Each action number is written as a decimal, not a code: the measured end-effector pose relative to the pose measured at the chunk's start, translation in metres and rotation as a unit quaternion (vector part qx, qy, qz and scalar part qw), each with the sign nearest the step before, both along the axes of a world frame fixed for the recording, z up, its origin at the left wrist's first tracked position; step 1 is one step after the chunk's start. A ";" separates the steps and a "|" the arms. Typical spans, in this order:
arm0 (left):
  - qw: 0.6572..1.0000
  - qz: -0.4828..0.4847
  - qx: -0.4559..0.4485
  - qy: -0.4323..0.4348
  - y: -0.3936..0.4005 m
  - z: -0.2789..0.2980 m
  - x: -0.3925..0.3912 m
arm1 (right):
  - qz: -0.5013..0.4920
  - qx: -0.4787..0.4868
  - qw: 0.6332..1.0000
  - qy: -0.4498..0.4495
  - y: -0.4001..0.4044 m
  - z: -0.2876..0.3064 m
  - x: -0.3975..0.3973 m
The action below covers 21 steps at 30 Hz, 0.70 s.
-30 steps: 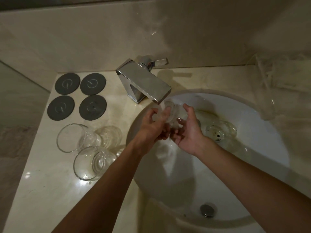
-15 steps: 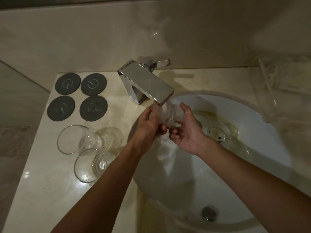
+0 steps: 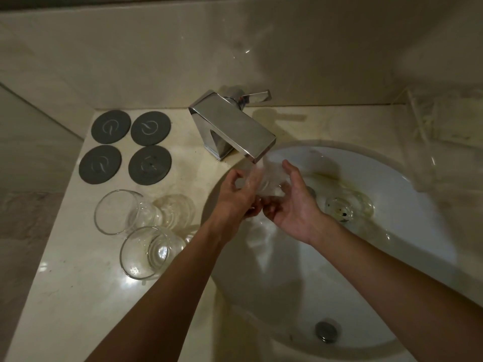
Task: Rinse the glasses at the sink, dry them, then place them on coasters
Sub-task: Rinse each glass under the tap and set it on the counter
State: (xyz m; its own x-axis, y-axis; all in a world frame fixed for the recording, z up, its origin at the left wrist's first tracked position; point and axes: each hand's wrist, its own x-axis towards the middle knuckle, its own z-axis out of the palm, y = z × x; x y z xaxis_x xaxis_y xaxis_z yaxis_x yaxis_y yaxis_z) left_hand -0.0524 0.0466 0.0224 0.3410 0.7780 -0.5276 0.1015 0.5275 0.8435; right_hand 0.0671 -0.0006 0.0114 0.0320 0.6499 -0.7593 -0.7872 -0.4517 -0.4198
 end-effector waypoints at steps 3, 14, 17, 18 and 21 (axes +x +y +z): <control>1.000 0.012 0.004 -0.012 0.002 0.000 0.001 | -0.005 0.012 1.000 -0.004 0.000 0.001 0.001; 0.999 0.009 -0.013 -0.052 -0.002 -0.005 0.004 | 0.079 0.117 0.987 -0.074 0.000 0.007 0.011; 0.999 -0.005 -0.028 -0.023 -0.010 -0.009 0.002 | 0.056 0.107 0.968 -0.220 0.002 0.004 0.013; 0.999 -0.014 -0.028 -0.004 -0.014 -0.010 0.000 | 0.057 0.087 0.949 -0.297 0.002 0.001 0.013; 0.997 -0.022 -0.014 0.073 -0.022 -0.007 -0.008 | 0.108 0.056 0.859 -0.498 0.003 0.000 0.010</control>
State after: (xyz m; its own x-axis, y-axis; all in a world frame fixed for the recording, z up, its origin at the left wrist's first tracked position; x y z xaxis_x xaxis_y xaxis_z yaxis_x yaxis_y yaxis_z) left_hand -0.0606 0.0247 0.0152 0.2926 0.7478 -0.5960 0.2462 0.5434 0.8026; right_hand 0.0771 0.0027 0.0116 0.4974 0.7902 -0.3579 0.0841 -0.4546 -0.8867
